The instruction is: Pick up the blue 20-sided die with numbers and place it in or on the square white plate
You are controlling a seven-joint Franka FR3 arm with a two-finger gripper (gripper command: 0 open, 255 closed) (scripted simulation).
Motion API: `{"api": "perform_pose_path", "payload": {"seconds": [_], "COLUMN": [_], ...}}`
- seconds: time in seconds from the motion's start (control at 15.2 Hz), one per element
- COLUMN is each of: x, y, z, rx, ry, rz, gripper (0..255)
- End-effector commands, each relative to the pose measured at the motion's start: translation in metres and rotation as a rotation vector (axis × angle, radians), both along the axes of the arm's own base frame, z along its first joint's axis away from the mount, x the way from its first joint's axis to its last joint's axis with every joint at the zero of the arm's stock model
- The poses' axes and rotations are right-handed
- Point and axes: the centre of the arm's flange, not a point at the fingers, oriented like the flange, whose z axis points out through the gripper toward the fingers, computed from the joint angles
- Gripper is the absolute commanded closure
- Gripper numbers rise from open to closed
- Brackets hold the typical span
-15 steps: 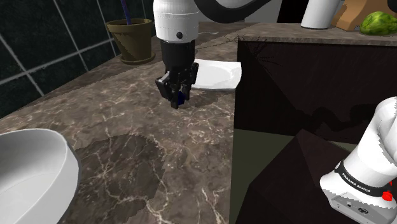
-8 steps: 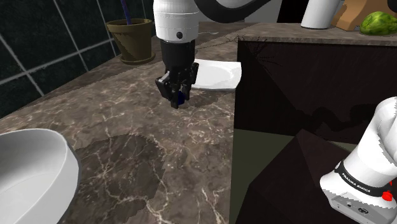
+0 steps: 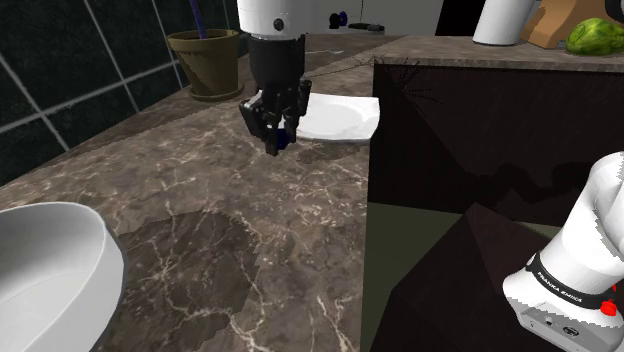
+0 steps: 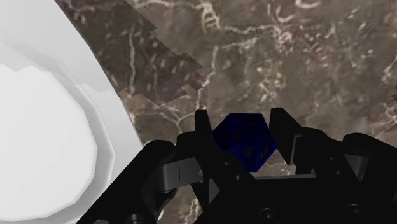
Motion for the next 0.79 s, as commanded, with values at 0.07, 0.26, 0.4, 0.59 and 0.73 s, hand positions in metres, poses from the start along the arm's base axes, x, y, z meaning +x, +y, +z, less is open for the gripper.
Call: {"api": "perform_pose_path", "payload": {"seconds": [0.07,0.26,0.4,0.59,0.73], "x": [0.000,0.000,0.000,0.000,0.000], "y": [-0.001,-0.001,-0.001,-0.001,-0.001], "z": [0.016,0.032,0.042,0.058,0.065], "rx": [0.000,0.000,0.000,0.000,0.000], "ry": [0.000,0.000,0.000,0.000,0.000], "rz": [0.000,0.000,0.000,0.000,0.000], "gripper": [255,255,255,255,255]}}
